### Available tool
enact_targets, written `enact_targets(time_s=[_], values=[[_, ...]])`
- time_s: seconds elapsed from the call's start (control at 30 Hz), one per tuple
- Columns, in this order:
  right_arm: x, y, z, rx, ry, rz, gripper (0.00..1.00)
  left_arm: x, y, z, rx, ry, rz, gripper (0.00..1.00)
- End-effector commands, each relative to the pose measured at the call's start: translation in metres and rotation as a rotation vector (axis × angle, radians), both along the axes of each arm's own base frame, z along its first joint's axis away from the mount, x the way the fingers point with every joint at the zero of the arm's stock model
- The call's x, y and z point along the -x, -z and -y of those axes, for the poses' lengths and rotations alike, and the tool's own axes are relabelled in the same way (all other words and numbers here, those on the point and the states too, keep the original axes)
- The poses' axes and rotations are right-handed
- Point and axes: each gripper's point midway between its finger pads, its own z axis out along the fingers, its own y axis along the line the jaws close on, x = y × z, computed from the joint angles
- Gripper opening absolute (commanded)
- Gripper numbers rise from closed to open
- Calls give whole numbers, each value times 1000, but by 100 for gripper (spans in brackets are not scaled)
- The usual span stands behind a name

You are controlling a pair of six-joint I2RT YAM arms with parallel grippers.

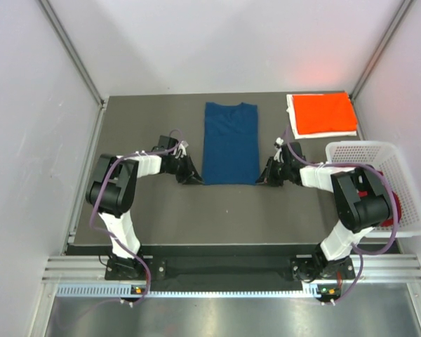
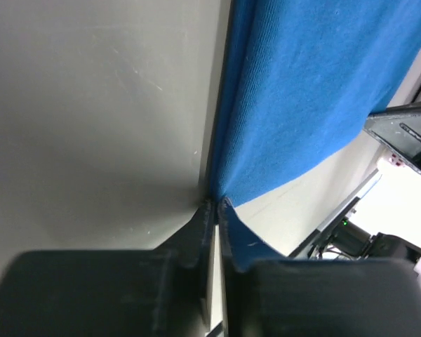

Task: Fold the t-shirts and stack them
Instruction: Fold the tshirt

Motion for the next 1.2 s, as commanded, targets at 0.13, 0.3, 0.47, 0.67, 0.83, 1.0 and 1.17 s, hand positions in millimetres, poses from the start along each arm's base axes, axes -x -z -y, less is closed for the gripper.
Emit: enact_targets(time_s=[0.13, 0.3, 0.47, 0.67, 0.83, 1.0, 1.17], values=[[26, 18, 9, 49, -29, -49, 0, 16, 4, 0, -26, -4, 0, 0], [51, 16, 20, 82, -33, -74, 0, 47, 3, 6, -64, 15, -29, 0], [98, 9, 36, 133, -24, -74, 0, 92, 6, -6, -100, -2, -80, 0], [146, 2, 36, 138, -34, -46, 0, 125, -25, -11, -61, -4, -26, 0], [158, -10, 35, 129, -34, 10, 0, 137, -60, -1, 15, 2, 38, 0], [153, -32, 37, 126, -11, 69, 0, 141, -60, -5, -17, -8, 36, 0], [146, -54, 42, 150, 3, 112, 0, 135, -65, -9, -54, -22, 58, 0]])
